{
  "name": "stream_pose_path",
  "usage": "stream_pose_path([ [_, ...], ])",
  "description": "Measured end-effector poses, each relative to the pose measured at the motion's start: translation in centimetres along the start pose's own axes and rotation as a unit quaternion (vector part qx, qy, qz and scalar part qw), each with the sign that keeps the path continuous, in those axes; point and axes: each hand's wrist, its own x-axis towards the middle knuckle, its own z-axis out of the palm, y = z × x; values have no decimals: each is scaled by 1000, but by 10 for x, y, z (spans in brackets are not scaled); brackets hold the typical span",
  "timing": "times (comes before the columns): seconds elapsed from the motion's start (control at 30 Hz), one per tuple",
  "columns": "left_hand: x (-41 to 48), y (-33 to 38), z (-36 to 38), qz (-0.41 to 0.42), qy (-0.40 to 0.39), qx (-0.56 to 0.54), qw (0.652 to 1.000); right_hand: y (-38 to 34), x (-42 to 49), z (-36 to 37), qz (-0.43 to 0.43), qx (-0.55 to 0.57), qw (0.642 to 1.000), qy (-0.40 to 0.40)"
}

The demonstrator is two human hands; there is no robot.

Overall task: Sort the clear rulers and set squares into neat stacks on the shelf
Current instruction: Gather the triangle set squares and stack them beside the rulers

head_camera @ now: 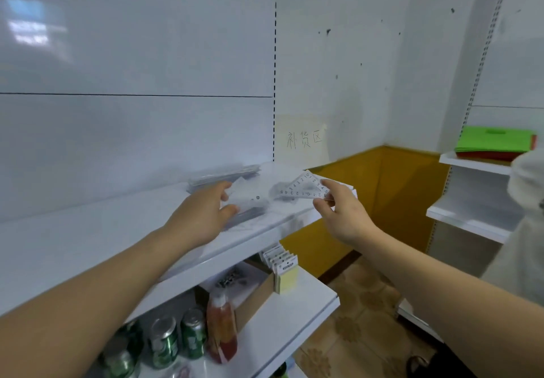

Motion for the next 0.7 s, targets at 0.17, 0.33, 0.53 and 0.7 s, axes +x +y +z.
stream_pose_path([
  [0.17,23,-29,-7,-57,61,-12,996,-4,52,30,-70,-14,997,-38],
  [0.33,20,-39,-6,-82,129,4,988,-17,87,62,-187,-69,972,-122],
  [0.53,5,-36,-8,-216,205,37,954,-20,117,79,-254,-68,947,-186],
  [0.7,-5,-22,-10,-299,262,-7,918,-23,125,85,-303,-91,916,-247],
])
